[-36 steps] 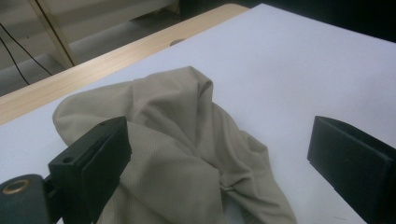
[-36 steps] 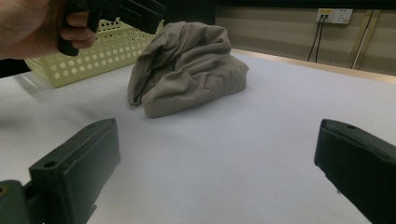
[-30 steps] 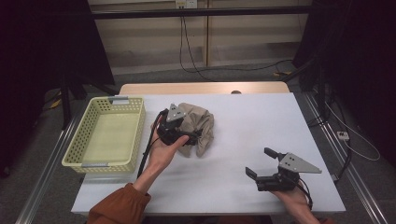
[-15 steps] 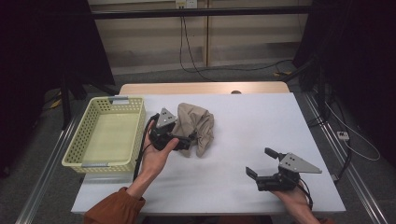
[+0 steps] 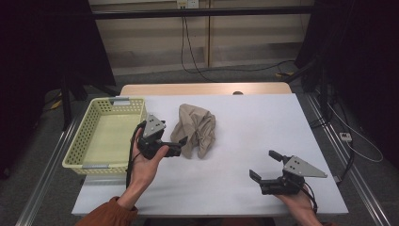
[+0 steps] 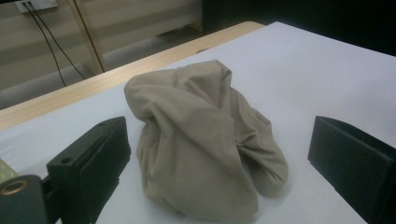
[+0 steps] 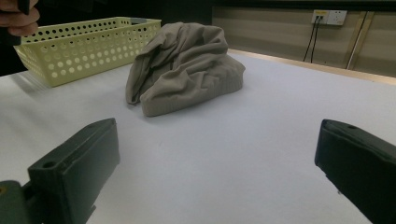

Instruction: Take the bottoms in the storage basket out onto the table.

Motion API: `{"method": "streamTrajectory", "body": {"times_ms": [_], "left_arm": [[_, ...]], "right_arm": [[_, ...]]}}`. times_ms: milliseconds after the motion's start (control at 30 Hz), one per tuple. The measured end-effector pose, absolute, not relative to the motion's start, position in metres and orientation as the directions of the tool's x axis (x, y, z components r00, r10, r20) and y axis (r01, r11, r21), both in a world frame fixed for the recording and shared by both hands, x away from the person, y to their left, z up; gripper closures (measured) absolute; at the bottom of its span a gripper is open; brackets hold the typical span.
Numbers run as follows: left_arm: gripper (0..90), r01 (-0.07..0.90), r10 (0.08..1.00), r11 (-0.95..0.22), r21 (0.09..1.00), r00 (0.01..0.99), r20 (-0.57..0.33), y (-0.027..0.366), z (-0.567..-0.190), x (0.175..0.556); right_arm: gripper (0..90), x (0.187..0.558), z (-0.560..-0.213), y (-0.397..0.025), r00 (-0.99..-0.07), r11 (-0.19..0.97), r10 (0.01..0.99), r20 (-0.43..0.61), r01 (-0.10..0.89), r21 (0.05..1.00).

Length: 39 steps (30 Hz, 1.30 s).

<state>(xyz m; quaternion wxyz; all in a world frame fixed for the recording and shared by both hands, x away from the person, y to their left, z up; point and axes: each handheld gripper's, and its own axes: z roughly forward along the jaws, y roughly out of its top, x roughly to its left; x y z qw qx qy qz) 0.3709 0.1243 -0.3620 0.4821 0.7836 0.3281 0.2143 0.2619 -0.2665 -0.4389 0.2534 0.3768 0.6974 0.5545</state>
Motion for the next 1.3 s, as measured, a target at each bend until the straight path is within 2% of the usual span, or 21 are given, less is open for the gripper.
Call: {"method": "streamTrajectory", "body": {"times_ms": [867,1300], "left_arm": [[6.0,0.312,0.738,-0.347,0.884,0.673,0.052,0.163,-0.372,0.328],[6.2,0.352,0.747,-0.333,0.875,0.664,0.017,0.177,-0.389,0.305]], "right_arm": [[0.0,0.263,-0.440,-0.265,-0.592,0.111,0.804,0.060,0.248,0.962],[0.0,0.263,-0.440,-0.264,-0.588,0.106,0.806,0.067,0.255,0.961]]}}
